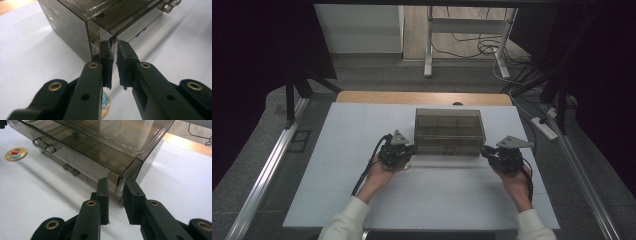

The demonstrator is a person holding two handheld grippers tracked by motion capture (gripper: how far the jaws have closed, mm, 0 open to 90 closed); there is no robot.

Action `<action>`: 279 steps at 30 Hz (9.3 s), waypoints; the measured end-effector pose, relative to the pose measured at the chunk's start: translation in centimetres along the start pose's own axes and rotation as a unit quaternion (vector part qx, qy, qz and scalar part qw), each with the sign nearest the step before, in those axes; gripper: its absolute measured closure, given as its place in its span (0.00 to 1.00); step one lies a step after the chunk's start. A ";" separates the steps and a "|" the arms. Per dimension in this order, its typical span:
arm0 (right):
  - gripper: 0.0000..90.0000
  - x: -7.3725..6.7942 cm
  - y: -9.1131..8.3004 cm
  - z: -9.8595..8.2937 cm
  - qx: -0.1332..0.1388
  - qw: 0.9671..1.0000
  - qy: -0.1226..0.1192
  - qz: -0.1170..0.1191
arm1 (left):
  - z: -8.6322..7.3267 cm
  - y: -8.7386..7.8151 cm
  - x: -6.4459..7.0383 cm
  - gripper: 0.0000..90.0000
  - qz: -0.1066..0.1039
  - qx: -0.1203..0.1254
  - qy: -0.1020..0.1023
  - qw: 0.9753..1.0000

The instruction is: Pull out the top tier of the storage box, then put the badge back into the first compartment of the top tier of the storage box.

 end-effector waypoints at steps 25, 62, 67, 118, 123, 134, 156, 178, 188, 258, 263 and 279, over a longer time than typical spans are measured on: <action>0.83 -0.4 -0.5 -0.3 -0.002 1.000 -0.004 0.001 | -0.3 -0.4 0.5 0.90 -0.008 -0.004 -0.002 1.000; 0.83 -1.0 -1.3 -0.7 0.000 1.000 -0.014 0.003 | -0.7 -1.0 1.3 0.90 -0.011 -0.006 0.010 1.000; 0.83 -1.0 -1.4 -0.8 -0.001 1.000 -0.016 0.004 | -0.8 -1.0 1.3 0.90 -0.011 -0.006 0.011 1.000; 0.84 -2.0 -2.3 -1.5 -0.009 1.000 -0.025 0.007 | -1.6 -1.6 2.2 0.90 -0.015 -0.010 0.021 1.000; 0.84 -2.1 -2.4 -1.6 -0.012 1.000 -0.026 0.008 | -1.7 -1.7 2.2 0.90 -0.015 -0.011 0.023 1.000; 0.84 -2.3 -2.6 -1.8 -0.014 0.999 -0.030 0.008 | -1.8 -1.8 2.4 0.89 -0.017 -0.012 0.025 0.999; 0.84 -2.5 -2.9 -2.1 -0.018 0.999 -0.035 0.009 | -2.2 -2.0 2.7 0.89 -0.022 -0.015 0.030 0.999; 0.85 -2.8 -3.2 -2.4 -0.018 0.999 -0.039 0.011 | -2.5 -2.2 3.1 0.90 -0.026 -0.017 0.033 0.999; 0.85 -3.0 -3.4 -2.5 -0.022 0.999 -0.044 0.009 | -2.7 -2.4 3.2 0.90 -0.028 -0.019 0.036 0.999; 0.35 -1.3 -4.4 -5.0 0.017 0.999 -0.018 0.029 | -1.1 -4.0 -0.3 0.16 -0.044 0.018 -0.002 0.999; 0.35 -1.3 -4.2 -5.1 0.012 0.999 -0.023 0.027 | -1.6 -4.0 -1.2 0.16 -0.031 0.000 -0.015 0.999; 0.36 -1.6 -3.7 -5.2 -0.003 0.999 -0.029 0.036 | -2.6 -3.6 -3.5 0.17 0.001 -0.036 -0.035 0.999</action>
Point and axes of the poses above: each handheld gripper's, and its own axes: y roughly forward along the jaws, z roughly out of its top, x roughly to its right, the point moved 9 cm from there along y, roughly forward along the jaws
